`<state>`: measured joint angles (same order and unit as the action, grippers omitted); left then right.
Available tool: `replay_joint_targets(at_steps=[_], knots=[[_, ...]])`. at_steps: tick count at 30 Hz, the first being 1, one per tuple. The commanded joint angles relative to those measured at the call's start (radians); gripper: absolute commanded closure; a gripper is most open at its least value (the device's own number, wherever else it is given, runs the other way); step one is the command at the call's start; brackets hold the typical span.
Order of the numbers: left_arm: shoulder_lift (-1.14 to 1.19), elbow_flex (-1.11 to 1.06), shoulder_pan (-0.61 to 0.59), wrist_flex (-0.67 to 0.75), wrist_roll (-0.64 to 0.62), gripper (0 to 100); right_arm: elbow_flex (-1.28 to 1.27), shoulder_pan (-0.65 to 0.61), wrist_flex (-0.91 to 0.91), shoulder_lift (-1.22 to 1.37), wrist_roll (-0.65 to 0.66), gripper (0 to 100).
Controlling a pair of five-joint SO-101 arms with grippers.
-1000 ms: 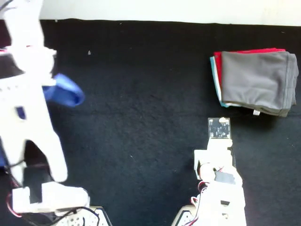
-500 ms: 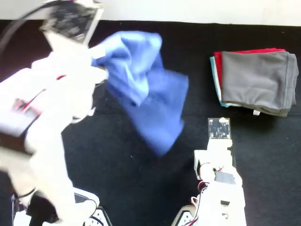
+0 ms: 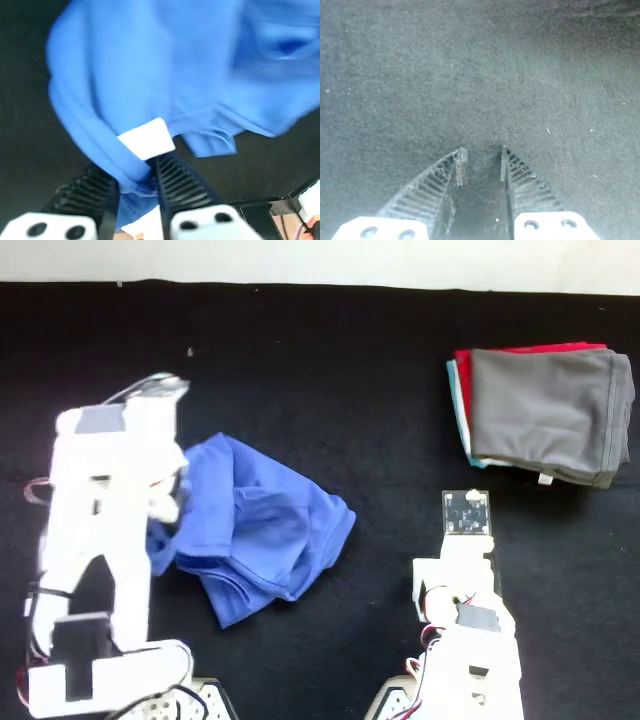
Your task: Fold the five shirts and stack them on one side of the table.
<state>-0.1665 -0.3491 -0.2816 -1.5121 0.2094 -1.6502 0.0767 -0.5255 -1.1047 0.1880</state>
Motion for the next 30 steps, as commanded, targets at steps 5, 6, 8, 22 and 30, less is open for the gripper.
replay_joint_targets(at_steps=[5,6,8,22,30], knots=[[0.036,0.012,-0.367,0.115,0.199,82,-0.001,-0.007,0.016,-0.013,0.003,88.2],[0.036,0.012,-0.412,0.143,0.213,82,-0.001,-0.007,0.016,-0.013,0.003,88.2],[0.036,0.005,-0.478,0.193,0.224,81,-0.001,-0.007,0.016,-0.013,0.003,88.2],[0.036,-0.016,-0.452,0.133,0.218,81,-0.001,-0.007,0.016,-0.013,0.003,88.2],[0.036,-0.15,-0.447,0.273,0.222,81,-0.001,-0.007,0.016,-0.013,0.003,88.2]])
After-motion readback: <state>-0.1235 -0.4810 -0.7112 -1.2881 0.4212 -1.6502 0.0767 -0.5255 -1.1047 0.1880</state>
